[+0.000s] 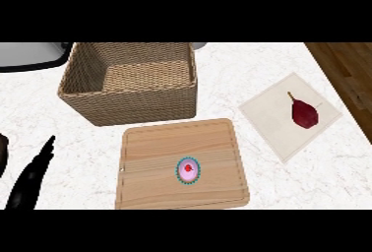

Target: Pick the cupcake from the cutting board and place it in the basket

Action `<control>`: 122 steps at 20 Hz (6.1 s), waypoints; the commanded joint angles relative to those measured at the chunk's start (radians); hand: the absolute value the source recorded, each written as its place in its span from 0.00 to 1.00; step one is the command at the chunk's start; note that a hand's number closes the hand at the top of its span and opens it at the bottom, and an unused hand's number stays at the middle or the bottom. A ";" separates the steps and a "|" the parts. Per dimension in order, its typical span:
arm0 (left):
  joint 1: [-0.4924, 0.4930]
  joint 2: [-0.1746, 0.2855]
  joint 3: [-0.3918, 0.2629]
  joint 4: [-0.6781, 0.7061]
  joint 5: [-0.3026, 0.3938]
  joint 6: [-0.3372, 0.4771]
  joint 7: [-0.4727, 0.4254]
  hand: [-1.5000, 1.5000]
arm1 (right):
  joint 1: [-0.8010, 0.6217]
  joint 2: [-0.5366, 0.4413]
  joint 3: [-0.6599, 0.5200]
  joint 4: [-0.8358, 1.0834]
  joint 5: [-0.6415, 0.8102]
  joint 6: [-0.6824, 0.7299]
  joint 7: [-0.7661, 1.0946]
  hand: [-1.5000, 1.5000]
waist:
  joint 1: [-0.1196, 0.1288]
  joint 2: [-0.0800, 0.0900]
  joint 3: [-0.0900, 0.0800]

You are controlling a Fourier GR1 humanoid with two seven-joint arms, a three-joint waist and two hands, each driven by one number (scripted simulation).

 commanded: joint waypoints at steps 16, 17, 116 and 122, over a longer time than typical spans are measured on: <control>-0.156 -0.027 -0.025 -0.011 -0.060 -0.091 0.124 0.50 | -0.075 0.206 0.112 0.312 0.100 -0.318 -0.028 0.00 | 0.126 0.024 -0.001; -0.150 -0.041 -0.034 -0.041 -0.061 -0.085 0.140 0.50 | -0.097 0.261 0.174 0.457 0.078 -0.417 -0.088 0.00 | 0.124 0.022 0.000; -0.110 -0.179 0.172 -0.046 -0.251 -0.228 0.073 0.50 | -1.101 0.271 0.044 0.828 0.605 0.364 1.740 1.00 | 0.120 0.019 -0.005; -0.083 -0.205 0.151 -0.003 -0.282 -0.207 0.034 0.50 | -1.207 0.259 0.052 0.426 0.719 0.671 1.882 1.00 | 0.112 0.015 -0.003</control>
